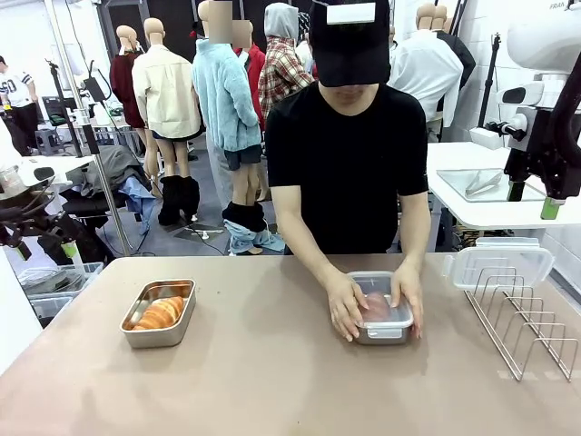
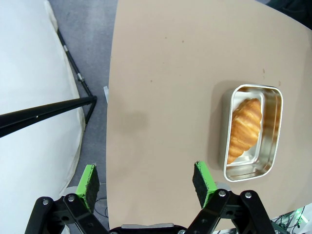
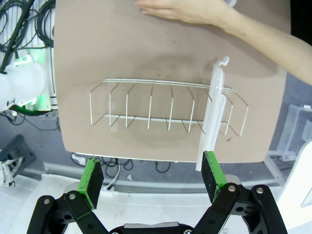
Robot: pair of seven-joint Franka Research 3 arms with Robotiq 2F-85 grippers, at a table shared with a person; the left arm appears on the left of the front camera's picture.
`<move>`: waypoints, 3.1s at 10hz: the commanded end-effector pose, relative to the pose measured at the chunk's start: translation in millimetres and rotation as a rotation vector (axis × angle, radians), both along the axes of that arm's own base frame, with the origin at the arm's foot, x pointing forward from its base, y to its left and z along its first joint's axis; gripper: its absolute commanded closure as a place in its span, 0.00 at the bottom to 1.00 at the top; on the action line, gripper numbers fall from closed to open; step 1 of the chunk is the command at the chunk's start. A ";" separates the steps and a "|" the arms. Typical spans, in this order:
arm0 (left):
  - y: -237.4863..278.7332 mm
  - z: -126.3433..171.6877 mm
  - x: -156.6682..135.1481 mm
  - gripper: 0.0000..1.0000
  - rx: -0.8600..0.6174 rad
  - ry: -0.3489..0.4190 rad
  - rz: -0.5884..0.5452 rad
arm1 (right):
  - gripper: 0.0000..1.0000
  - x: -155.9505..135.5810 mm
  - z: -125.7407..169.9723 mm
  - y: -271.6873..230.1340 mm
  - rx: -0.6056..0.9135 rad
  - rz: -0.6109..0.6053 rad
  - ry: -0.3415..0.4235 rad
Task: Place the bread in airtight containers.
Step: Pick up one Airtight Container lid and hand it to the human.
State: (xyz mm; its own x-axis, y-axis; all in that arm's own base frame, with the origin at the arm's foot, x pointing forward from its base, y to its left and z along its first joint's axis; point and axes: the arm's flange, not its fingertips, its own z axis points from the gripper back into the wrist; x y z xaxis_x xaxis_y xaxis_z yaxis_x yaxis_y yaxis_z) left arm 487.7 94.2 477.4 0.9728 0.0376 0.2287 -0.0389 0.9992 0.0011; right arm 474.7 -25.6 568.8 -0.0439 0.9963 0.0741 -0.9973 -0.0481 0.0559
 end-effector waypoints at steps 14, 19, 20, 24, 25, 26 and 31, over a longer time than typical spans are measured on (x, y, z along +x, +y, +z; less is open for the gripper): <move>1.8 0.1 -1.9 0.00 0.000 -0.009 0.003 | 0.00 -1.7 -0.9 1.0 -0.008 -0.009 -0.009; 1.8 0.1 -1.9 0.00 0.000 -0.009 0.003 | 0.00 -1.7 -0.9 1.0 -0.008 -0.009 -0.009; 1.8 0.1 -1.9 0.00 0.000 -0.009 0.003 | 0.00 -1.7 -0.9 1.0 -0.008 -0.009 -0.009; 1.8 0.1 -1.9 0.00 0.000 -0.009 0.003 | 0.00 -1.7 -0.9 1.0 -0.008 -0.009 -0.009; 1.8 0.1 -1.9 0.00 0.000 -0.009 0.003 | 0.00 -1.7 -0.9 1.0 -0.008 -0.009 -0.009; 1.8 0.1 -1.9 0.00 0.000 -0.009 0.003 | 0.00 -1.7 -0.9 1.0 -0.008 -0.009 -0.009; 1.8 0.1 -1.9 0.00 0.000 -0.009 0.003 | 0.00 -1.7 -0.9 1.0 -0.008 -0.009 -0.009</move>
